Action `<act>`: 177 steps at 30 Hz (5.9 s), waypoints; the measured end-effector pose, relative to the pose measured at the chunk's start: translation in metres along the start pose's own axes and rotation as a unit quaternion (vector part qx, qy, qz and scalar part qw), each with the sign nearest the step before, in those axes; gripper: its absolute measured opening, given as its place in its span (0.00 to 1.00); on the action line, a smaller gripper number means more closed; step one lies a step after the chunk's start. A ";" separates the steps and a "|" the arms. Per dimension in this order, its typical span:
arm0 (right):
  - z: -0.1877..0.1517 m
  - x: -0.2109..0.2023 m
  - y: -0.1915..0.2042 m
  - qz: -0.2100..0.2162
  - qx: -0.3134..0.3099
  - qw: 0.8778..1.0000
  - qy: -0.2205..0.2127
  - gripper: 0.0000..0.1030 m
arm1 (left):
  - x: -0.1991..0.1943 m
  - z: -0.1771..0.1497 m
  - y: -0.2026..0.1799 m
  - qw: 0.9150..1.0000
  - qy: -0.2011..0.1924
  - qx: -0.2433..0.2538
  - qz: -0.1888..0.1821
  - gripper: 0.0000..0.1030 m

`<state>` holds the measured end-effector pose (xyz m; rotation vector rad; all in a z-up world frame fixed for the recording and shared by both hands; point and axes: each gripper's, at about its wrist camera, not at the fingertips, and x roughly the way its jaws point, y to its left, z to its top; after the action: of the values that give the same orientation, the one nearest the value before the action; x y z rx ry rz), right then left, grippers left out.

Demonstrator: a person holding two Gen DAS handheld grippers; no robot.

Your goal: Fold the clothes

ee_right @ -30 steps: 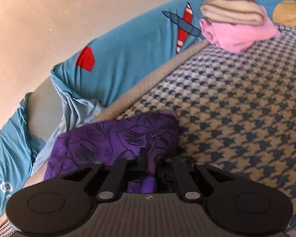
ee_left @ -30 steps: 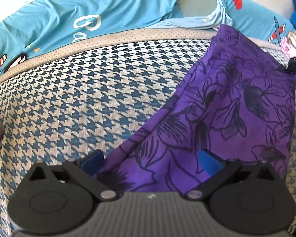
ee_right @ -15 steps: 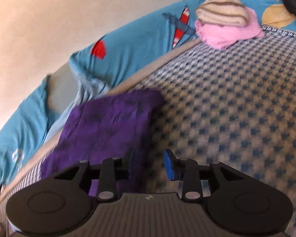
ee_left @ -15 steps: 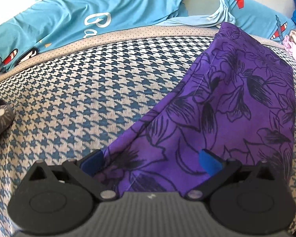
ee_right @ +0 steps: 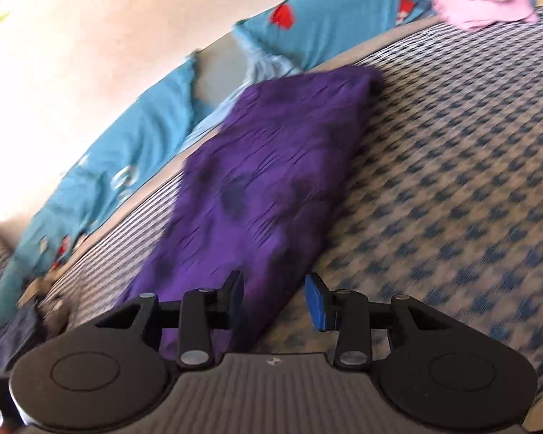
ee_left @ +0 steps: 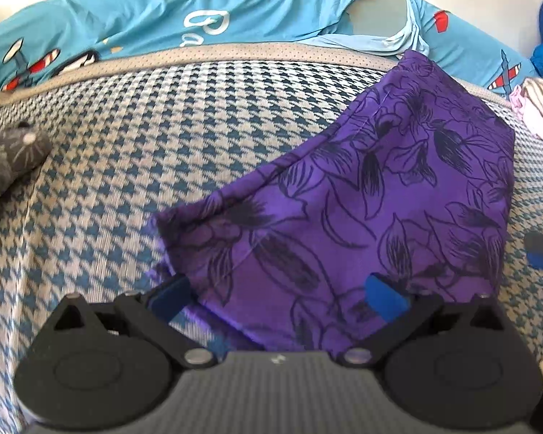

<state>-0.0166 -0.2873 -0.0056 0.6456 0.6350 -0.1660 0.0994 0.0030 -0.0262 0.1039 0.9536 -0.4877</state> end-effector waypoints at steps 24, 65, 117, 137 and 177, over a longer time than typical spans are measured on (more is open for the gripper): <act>-0.093 0.006 0.034 0.132 0.039 0.983 0.122 0.39 | -0.027 -0.030 0.039 0.991 0.013 -0.108 -0.072 1.00; -0.069 -0.025 0.051 0.117 -0.040 0.990 0.074 0.15 | 0.006 -0.013 0.023 0.965 -0.010 -0.199 -0.171 0.58; -0.126 0.011 0.131 0.006 -0.383 0.924 -0.021 0.15 | 0.023 0.007 0.058 0.953 0.002 -0.272 -0.136 0.16; -0.118 0.025 0.182 0.088 -0.350 0.933 -0.008 0.11 | -0.018 0.055 0.106 0.976 -0.045 -0.205 -0.059 0.10; -0.010 0.101 0.151 0.083 -0.333 0.939 0.006 0.17 | 0.007 0.065 0.119 0.985 -0.017 -0.171 0.017 0.51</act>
<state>0.1099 -0.1565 0.0046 0.0404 0.5977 0.2103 0.2052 0.0864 -0.0089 -0.1977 0.9872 -0.2877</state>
